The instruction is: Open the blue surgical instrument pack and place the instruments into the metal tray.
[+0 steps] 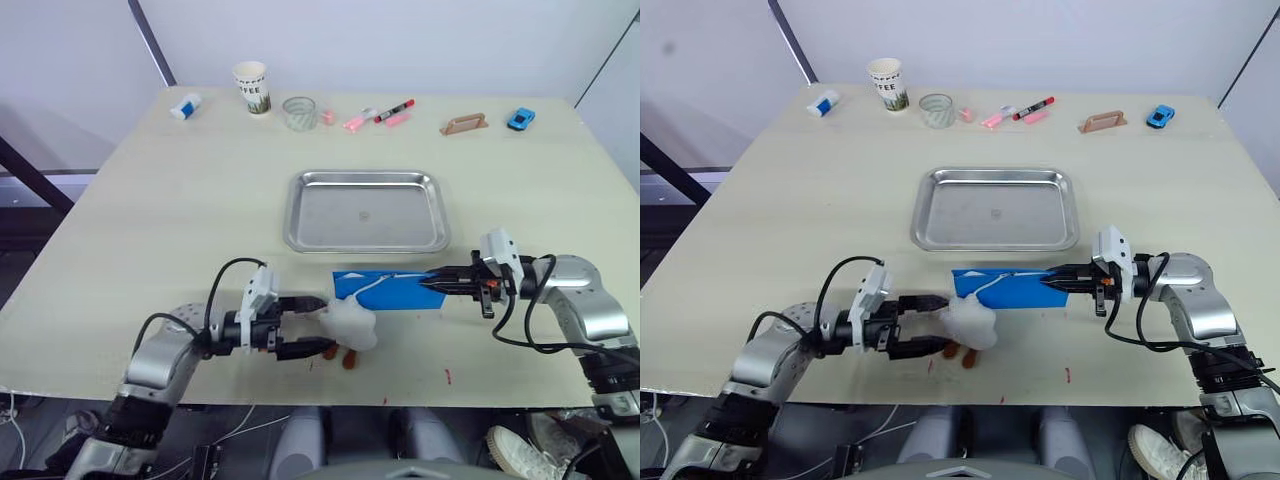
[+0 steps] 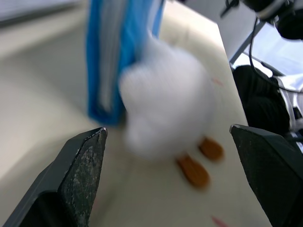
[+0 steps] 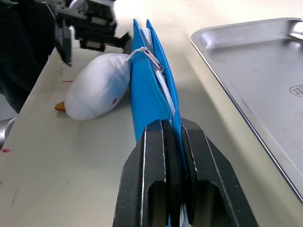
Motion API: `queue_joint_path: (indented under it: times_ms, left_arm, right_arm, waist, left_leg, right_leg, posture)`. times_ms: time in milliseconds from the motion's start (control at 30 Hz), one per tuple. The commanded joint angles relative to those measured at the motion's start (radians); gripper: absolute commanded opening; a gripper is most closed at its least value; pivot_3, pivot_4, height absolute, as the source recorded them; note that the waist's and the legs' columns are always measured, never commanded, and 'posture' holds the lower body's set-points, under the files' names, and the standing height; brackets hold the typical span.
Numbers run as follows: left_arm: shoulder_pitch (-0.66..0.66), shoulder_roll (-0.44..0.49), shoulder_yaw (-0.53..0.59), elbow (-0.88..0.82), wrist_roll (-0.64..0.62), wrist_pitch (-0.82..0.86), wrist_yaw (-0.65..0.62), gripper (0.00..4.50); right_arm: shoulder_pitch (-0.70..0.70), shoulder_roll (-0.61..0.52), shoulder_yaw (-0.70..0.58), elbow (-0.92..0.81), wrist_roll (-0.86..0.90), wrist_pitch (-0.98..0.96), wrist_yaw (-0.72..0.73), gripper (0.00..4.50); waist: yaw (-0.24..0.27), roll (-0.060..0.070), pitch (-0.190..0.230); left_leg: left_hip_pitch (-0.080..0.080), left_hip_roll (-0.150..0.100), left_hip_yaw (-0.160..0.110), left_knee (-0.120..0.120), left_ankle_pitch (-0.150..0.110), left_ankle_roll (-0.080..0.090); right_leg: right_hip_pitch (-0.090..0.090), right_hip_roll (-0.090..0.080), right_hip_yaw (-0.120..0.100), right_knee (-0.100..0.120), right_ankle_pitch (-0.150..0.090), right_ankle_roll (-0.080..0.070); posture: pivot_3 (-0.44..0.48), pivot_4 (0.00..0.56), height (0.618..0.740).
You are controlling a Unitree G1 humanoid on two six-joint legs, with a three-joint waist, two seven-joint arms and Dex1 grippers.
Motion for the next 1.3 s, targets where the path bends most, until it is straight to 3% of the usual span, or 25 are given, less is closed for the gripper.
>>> queue_joint_path:
  times_ms: [33,167,267,500,533,567,867,1300]
  left_arm:
    - [-0.012,0.001,0.006,-0.043,-0.021,0.027,0.0,4.43]
    - [-0.017,0.0,-0.011,-0.056,0.004,0.022,0.005,4.43]
    - [-0.01,-0.008,-0.035,-0.075,0.015,0.026,0.011,3.93]
    - [-0.005,-0.016,-0.055,-0.066,0.052,-0.008,0.021,0.65]
    - [-0.004,-0.013,-0.051,-0.06,0.055,-0.018,0.014,0.23]
    - [-0.001,-0.008,-0.048,-0.054,0.058,-0.031,0.005,0.08]
    - [0.008,0.042,0.048,-0.056,0.002,-0.064,-0.046,0.08]
    - [-0.089,0.111,0.188,-0.026,-0.148,0.022,-0.119,0.08]
  right_arm:
    - [-0.009,-0.012,-0.002,-0.021,-0.005,-0.001,0.002,0.0]
    - [-0.009,-0.011,-0.002,-0.021,-0.005,-0.002,-0.001,0.0]
    - [-0.01,-0.007,0.0,-0.023,-0.005,0.0,-0.004,0.0]
    - [-0.008,-0.003,0.003,-0.03,-0.004,0.005,-0.007,0.0]
    - [-0.008,-0.004,0.002,-0.03,-0.003,0.005,-0.007,0.0]
    - [-0.008,-0.004,0.001,-0.03,-0.003,0.005,-0.007,0.0]
    - [-0.011,-0.009,-0.013,-0.014,-0.009,-0.011,-0.015,0.0]
    - [-0.021,-0.019,-0.041,0.015,-0.012,-0.043,-0.032,0.0]
  waist:
    - [0.0,0.0,0.0]
    - [0.0,0.0,0.0]
    - [0.0,0.0,0.0]
    - [0.001,0.0,0.0]
    - [0.001,0.0,0.0]
    - [0.001,0.0,0.0]
    - [0.001,0.0,0.0]
    - [0.002,0.0,0.0]
  left_leg:
    - [0.0,0.0,0.0,0.0,0.0,0.0]
    - [0.0,0.0,0.0,0.0,0.0,0.0]
    - [0.0,0.0,0.0,0.0,0.0,0.0]
    - [0.0,0.0,0.0,0.0,0.0,0.0]
    - [0.0,0.0,0.0,0.0,0.0,0.0]
    - [0.0,0.0,0.0,0.0,0.0,0.0]
    - [0.0,0.0,0.0,0.0,0.0,0.0]
    - [0.0,0.0,0.0,0.0,0.0,0.0]
  right_leg:
    - [0.0,0.0,0.0,0.0,0.0,0.0]
    - [0.0,0.0,0.0,0.0,0.0,0.0]
    - [0.0,0.0,0.0,0.0,0.0,0.0]
    - [0.0,0.0,0.0,0.0,0.0,0.0]
    - [0.0,0.0,0.0,0.0,0.0,0.0]
    - [0.0,0.0,0.0,0.0,0.0,0.0]
    - [0.0,0.0,0.0,0.0,0.0,0.0]
    - [0.0,0.0,0.0,0.0,0.0,0.0]
  posture:
    - [0.0,0.15,0.74]
    - [0.0,0.15,0.74]
    - [0.0,0.15,0.74]
    - [0.0,0.15,0.74]
    - [0.0,0.15,0.74]
    - [0.0,0.15,0.74]
    - [0.0,0.15,0.74]
    - [0.0,0.15,0.74]
